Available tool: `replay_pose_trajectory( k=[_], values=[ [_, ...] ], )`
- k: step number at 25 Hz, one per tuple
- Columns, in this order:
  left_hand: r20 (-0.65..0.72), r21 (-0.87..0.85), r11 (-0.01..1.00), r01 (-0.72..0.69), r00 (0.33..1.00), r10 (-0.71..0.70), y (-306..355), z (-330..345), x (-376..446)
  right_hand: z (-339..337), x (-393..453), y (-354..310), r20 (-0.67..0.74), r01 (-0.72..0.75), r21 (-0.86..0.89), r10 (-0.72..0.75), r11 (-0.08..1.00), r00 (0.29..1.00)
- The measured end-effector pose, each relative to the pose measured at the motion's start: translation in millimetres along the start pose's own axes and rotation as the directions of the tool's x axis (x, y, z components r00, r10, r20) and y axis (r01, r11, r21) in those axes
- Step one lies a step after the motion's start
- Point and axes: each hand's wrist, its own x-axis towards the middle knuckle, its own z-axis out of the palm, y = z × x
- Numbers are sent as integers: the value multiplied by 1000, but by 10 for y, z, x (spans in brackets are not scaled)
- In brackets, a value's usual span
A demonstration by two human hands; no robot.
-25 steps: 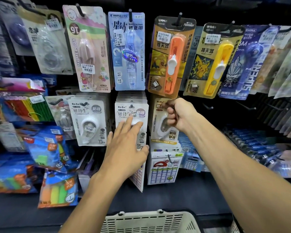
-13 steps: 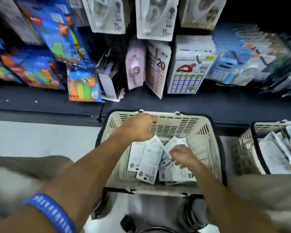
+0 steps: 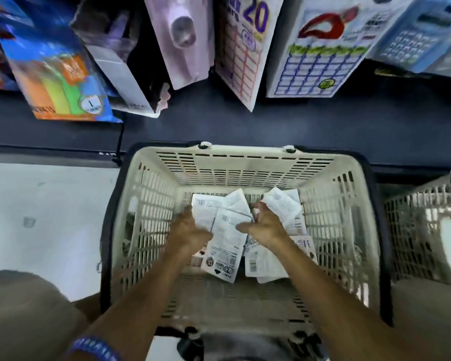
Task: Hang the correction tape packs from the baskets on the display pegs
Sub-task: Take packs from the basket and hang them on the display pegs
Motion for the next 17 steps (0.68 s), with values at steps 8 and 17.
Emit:
replay_pose_trajectory(
  k=[8, 17],
  values=[
    [227, -565, 799, 204, 970, -87, -402, 141, 207, 489, -14, 48, 181, -116, 294, 64, 949, 981],
    [309, -684, 719, 125, 942, 130, 72, -102, -127, 139, -317, -203, 276, -26, 532, -145, 847, 950]
  ],
)
